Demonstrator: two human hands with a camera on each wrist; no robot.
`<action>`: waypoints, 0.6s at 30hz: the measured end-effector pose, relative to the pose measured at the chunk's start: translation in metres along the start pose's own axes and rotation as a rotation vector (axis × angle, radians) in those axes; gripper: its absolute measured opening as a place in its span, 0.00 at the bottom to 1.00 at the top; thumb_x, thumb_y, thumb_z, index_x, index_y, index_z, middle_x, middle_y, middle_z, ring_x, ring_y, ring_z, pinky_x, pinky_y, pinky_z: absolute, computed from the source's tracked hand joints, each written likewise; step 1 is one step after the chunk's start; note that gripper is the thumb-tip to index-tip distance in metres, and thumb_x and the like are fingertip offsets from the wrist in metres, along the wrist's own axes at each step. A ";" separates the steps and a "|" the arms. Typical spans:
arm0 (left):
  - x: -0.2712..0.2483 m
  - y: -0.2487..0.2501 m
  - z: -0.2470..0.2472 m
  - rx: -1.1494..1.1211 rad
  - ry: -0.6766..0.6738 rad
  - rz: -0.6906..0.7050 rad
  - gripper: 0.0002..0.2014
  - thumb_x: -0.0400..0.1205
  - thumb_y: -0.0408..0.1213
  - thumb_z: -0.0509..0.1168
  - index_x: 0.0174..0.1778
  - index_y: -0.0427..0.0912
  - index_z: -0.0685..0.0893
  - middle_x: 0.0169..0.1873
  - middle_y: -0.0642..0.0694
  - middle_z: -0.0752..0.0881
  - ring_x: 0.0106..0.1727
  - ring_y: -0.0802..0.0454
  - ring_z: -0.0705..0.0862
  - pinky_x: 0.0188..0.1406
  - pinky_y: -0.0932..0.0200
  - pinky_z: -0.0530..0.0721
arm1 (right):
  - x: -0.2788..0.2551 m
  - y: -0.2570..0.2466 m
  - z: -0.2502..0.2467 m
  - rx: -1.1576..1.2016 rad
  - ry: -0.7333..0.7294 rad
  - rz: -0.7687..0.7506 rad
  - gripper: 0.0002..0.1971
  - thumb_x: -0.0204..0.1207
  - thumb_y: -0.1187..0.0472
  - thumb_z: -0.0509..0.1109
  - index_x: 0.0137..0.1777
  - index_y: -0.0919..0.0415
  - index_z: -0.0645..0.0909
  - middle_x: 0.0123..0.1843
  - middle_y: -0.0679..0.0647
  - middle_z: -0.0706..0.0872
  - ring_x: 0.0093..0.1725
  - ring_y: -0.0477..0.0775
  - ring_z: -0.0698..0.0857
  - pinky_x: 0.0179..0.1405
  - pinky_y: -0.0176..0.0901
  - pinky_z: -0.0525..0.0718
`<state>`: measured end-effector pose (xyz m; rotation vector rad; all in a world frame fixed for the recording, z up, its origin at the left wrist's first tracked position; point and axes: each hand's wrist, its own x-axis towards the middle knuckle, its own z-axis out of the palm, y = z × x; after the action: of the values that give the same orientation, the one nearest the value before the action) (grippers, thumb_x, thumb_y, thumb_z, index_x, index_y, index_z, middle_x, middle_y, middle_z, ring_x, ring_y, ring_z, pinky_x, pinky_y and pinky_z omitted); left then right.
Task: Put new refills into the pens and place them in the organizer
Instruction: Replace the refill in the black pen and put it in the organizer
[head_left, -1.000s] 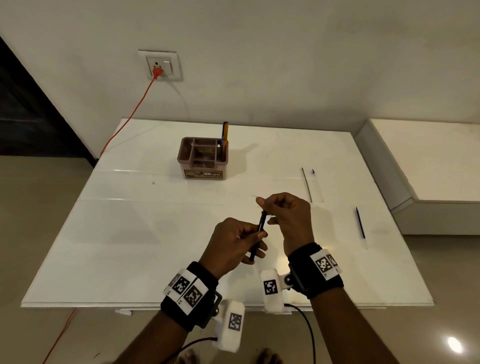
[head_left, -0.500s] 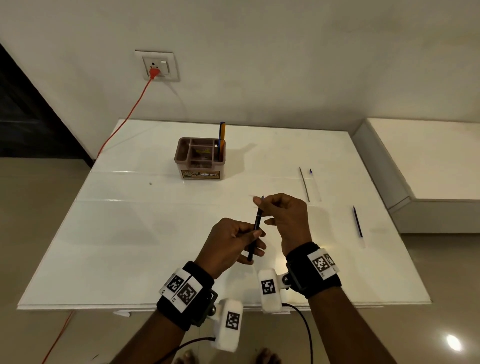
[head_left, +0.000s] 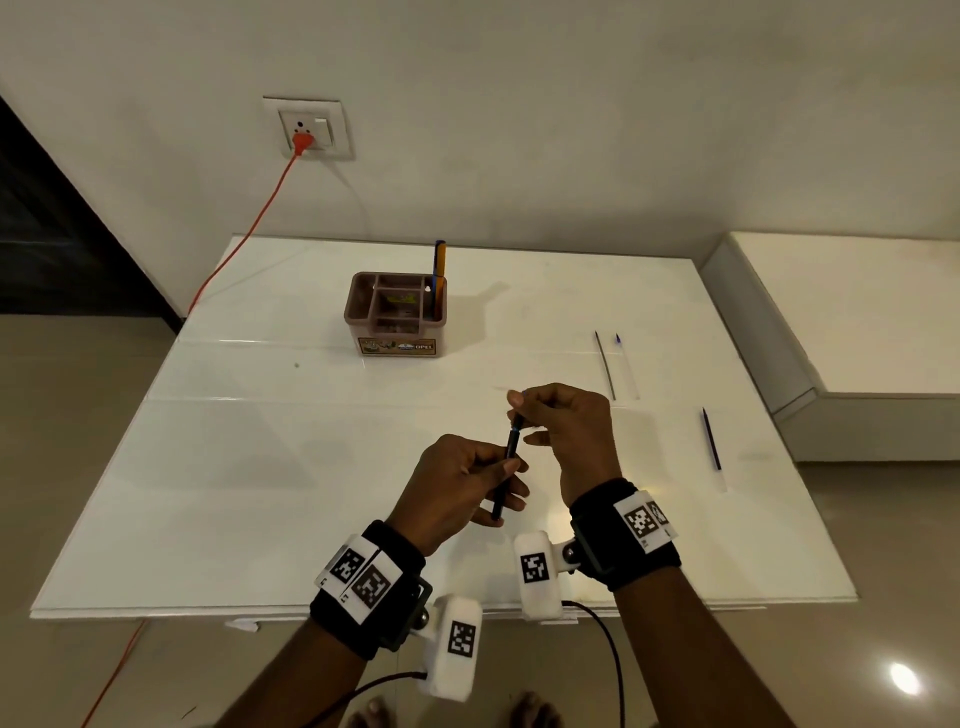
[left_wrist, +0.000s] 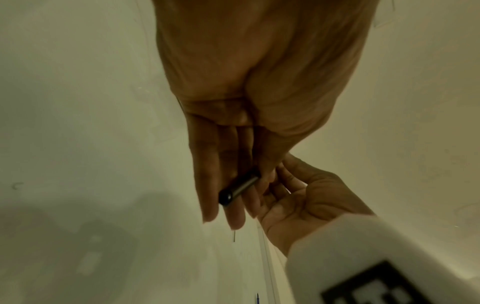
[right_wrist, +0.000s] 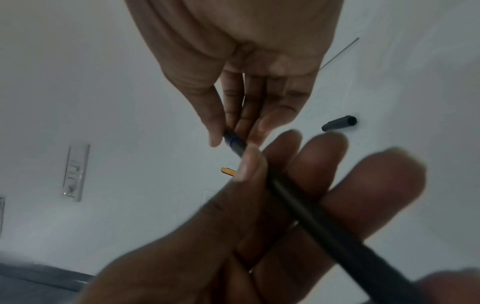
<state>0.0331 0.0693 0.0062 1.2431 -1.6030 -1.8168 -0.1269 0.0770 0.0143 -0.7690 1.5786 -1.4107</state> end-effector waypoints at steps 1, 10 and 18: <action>0.000 0.000 0.000 0.000 0.005 -0.004 0.11 0.88 0.37 0.66 0.55 0.36 0.92 0.42 0.38 0.95 0.44 0.42 0.96 0.43 0.44 0.94 | 0.000 -0.001 -0.001 0.003 -0.038 0.003 0.08 0.79 0.63 0.77 0.50 0.69 0.92 0.44 0.65 0.94 0.41 0.53 0.92 0.37 0.41 0.85; 0.000 0.000 0.000 -0.015 0.018 -0.013 0.10 0.88 0.37 0.67 0.57 0.37 0.92 0.43 0.39 0.95 0.44 0.41 0.95 0.46 0.48 0.93 | 0.001 -0.004 0.001 -0.043 -0.045 0.041 0.15 0.77 0.52 0.80 0.51 0.65 0.91 0.43 0.56 0.95 0.43 0.55 0.93 0.38 0.42 0.87; 0.000 0.001 -0.002 -0.030 0.034 0.000 0.10 0.87 0.36 0.68 0.60 0.36 0.91 0.44 0.38 0.95 0.44 0.40 0.95 0.49 0.43 0.93 | 0.002 -0.004 -0.005 -0.053 -0.132 -0.018 0.10 0.85 0.63 0.70 0.57 0.64 0.92 0.47 0.59 0.96 0.46 0.53 0.93 0.41 0.43 0.87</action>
<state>0.0343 0.0681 0.0072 1.2544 -1.5521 -1.8029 -0.1323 0.0769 0.0180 -0.8909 1.5151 -1.3081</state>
